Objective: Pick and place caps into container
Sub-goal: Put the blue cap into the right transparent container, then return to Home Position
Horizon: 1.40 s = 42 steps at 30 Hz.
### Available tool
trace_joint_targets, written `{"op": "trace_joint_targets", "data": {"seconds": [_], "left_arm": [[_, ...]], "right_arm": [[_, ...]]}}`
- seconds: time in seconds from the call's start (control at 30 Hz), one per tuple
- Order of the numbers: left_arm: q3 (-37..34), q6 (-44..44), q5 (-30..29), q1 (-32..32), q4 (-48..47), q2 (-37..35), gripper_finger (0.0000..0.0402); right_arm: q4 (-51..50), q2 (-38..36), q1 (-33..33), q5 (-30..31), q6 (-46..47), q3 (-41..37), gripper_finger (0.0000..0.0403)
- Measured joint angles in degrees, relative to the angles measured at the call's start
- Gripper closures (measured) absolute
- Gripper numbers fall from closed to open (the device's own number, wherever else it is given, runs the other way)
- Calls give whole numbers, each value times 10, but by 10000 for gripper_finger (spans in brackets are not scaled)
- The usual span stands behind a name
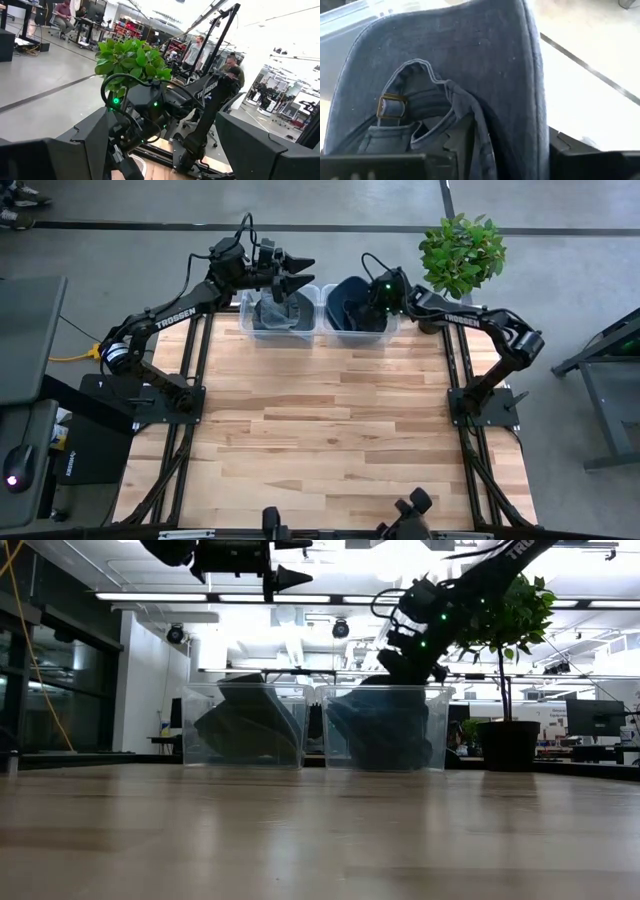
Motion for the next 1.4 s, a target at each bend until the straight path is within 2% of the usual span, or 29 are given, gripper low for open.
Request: {"op": "trace_joint_targets", "data": {"seconds": [0.5,0.93,1.2,1.27,1.4], "left_arm": [[0,1,0,0,-3,0,105],[0,19,1,0,-16,0,105],[0,16,1,0,-17,0,105],[0,16,1,0,-19,0,105],[0,18,5,0,-32,0,105]], "right_arm": [[-98,0,0,45,-70,62,196],[-199,-1,17,53,-147,127,194],[-331,-1,19,52,-127,216,194],[-372,-1,19,39,-113,251,194],[-449,-1,27,-33,-71,327,194]]}}
